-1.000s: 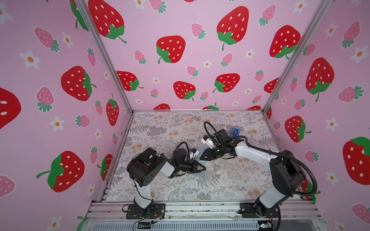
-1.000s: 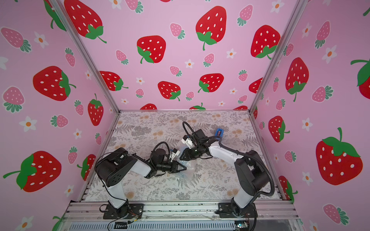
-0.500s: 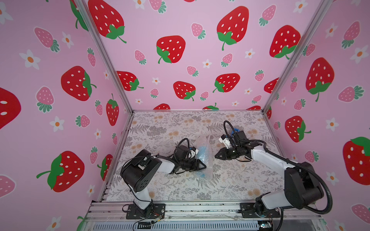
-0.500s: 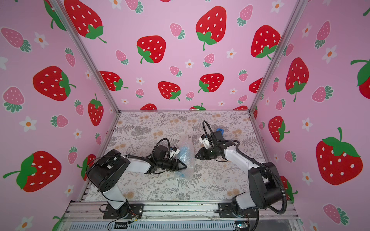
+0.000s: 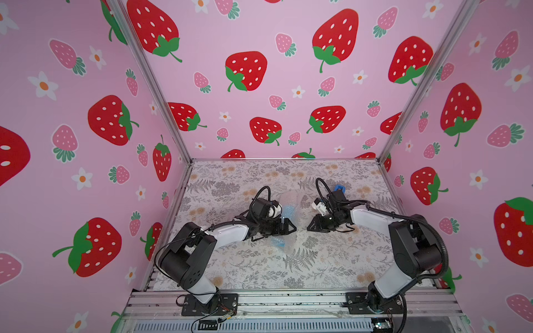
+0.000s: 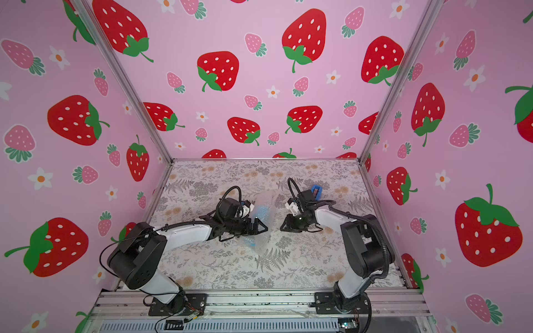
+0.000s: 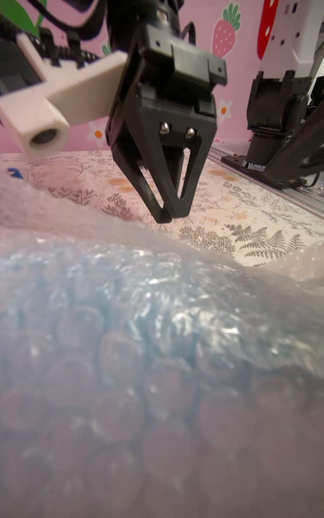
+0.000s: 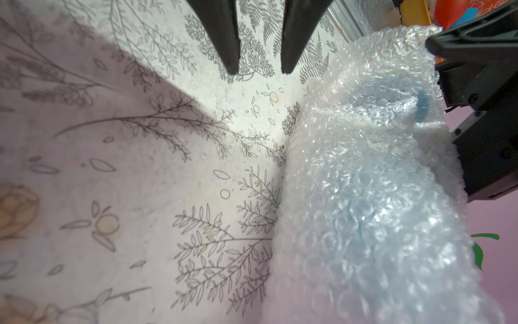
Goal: Wrap wine glasses in bubble wrap
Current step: Stick the tape on the bubble wrap, then pick up the bubble wrap from the center of the board.
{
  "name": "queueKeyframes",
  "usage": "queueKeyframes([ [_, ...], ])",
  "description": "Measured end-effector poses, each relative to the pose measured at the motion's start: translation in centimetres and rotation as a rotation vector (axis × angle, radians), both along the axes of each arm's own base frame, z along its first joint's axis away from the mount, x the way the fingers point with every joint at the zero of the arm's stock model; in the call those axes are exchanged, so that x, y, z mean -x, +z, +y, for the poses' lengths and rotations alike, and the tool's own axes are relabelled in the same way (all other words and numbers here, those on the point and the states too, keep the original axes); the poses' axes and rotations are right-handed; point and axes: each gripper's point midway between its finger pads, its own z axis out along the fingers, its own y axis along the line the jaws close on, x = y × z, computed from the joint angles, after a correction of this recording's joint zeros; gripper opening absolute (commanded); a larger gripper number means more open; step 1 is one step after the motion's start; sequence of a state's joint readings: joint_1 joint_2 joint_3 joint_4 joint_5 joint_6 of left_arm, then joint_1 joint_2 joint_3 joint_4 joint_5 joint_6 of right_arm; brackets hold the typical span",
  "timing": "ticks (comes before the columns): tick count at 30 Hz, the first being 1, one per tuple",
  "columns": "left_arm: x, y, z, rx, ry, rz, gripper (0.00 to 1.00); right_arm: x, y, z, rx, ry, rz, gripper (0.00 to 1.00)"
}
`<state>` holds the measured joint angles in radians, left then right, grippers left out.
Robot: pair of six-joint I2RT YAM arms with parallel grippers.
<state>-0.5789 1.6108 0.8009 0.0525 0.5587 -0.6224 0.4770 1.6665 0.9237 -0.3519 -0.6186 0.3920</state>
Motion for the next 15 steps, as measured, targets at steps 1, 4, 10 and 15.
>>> queueKeyframes([
  [1, -0.2, 0.0, 0.3, -0.015, 0.007, 0.006, 0.99, -0.4, 0.1, 0.2, -0.003, 0.000, -0.006, 0.29],
  [4, -0.8, 0.2, 1.0, -0.043, 0.018, 0.006, 0.99, -1.5, 0.4, 0.8, -0.014, -0.003, -0.025, 0.29],
  [10, -0.7, 0.5, 2.6, -0.125, 0.007, -0.012, 0.99, -2.9, 0.2, 1.5, -0.021, -0.006, -0.035, 0.29],
  [15, -0.4, 1.4, 4.1, -0.197, 0.014, -0.056, 0.99, -3.7, 0.0, 1.9, -0.023, -0.008, -0.037, 0.29],
])
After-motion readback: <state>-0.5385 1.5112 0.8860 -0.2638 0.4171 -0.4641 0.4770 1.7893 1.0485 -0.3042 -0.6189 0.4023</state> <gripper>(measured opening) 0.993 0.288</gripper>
